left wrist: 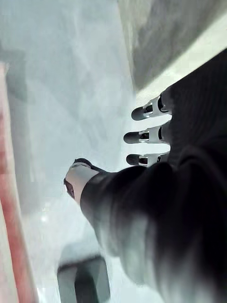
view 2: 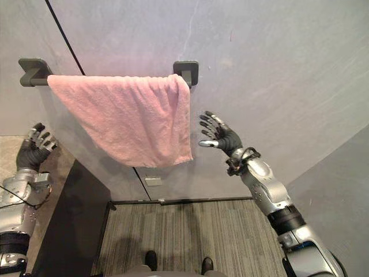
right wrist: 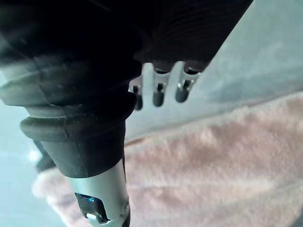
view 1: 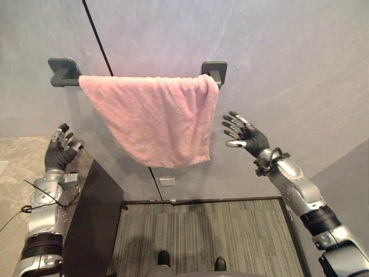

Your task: Organize washtable

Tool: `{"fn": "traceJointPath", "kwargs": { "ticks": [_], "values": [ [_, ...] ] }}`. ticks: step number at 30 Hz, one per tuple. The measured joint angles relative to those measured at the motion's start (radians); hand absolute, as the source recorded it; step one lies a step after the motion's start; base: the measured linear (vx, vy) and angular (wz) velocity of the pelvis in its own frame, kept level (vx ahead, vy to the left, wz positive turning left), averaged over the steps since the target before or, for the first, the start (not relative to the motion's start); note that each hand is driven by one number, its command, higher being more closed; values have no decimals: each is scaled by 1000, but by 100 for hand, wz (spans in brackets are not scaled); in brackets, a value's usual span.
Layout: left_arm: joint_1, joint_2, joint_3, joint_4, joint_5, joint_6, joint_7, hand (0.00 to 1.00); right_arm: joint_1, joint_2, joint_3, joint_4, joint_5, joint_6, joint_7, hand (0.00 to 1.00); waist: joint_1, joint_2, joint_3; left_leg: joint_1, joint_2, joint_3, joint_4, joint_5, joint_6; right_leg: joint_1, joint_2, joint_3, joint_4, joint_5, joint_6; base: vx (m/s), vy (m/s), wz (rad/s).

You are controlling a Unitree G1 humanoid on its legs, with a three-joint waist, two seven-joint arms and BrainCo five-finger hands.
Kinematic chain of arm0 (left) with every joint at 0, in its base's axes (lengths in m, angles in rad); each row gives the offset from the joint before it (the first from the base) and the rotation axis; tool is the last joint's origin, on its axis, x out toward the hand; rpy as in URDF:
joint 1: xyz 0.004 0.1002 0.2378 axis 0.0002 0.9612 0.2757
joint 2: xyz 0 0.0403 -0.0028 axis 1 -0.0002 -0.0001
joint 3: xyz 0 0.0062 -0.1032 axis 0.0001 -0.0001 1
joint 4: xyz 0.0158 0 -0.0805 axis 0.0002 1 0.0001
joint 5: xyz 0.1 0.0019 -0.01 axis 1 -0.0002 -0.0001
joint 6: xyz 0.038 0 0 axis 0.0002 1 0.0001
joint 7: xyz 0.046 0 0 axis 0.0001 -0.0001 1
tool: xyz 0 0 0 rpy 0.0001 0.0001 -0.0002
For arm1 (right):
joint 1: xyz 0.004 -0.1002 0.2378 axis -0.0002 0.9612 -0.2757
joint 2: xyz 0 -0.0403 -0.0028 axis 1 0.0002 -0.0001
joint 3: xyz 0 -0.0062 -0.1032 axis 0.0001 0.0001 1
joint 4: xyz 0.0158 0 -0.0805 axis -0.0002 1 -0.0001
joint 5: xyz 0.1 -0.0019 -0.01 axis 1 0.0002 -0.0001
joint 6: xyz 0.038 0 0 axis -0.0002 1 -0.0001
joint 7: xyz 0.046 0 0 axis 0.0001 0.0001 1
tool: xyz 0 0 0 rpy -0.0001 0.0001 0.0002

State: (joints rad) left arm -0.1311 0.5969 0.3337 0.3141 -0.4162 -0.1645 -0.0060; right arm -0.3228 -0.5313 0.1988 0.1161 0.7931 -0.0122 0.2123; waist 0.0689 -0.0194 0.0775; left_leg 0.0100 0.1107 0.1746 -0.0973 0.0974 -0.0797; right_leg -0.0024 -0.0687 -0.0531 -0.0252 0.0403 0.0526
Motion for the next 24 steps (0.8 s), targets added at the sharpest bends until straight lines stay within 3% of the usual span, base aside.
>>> {"fn": "traceJointPath", "kwargs": {
  "ticks": [2,5,8,12,14,18,24],
  "values": [
    [2,-111,148,-162,35,-19,96,0,56,76,-160,-65,-21,-5,-48,0,-5,4,-13,4,-3,5,-3,0,0,0,-2,1,1,0,0,-9,9,-5],
    [28,-221,229,-379,84,-57,232,0,70,118,-289,-149,-57,-48,-134,0,-28,15,-44,10,-6,3,-3,0,0,8,-5,-2,1,0,1,4,7,0],
    [43,-239,220,-522,126,-90,279,0,69,121,-327,-229,-67,-108,-176,0,-36,30,-55,36,-5,0,-6,0,0,33,-5,-7,1,-3,1,-46,1,1],
    [43,-224,128,-635,125,-122,252,0,55,134,-290,-324,-57,-145,-163,0,-54,53,-76,36,-7,-13,-6,-5,-6,35,-8,-23,1,-19,9,-73,9,10],
    [43,-199,29,-669,91,-128,177,0,33,134,-227,-348,-52,-157,-123,0,-56,59,-82,36,-6,-21,-6,-5,-6,38,-8,-26,-1,-19,9,-74,7,7],
    [42,-160,-226,-707,-14,-126,7,0,-74,133,32,-354,-23,-143,-11,0,-56,61,-83,35,-6,-36,-6,-4,-6,49,-5,-30,-14,-17,12,-41,-6,5],
    [43,-152,-314,-669,-107,-123,-74,0,-162,128,162,-275,11,-126,54,0,-51,48,-90,32,-9,-36,-6,0,-1,49,-7,-29,-11,-10,21,25,-5,3]
  ]
}}
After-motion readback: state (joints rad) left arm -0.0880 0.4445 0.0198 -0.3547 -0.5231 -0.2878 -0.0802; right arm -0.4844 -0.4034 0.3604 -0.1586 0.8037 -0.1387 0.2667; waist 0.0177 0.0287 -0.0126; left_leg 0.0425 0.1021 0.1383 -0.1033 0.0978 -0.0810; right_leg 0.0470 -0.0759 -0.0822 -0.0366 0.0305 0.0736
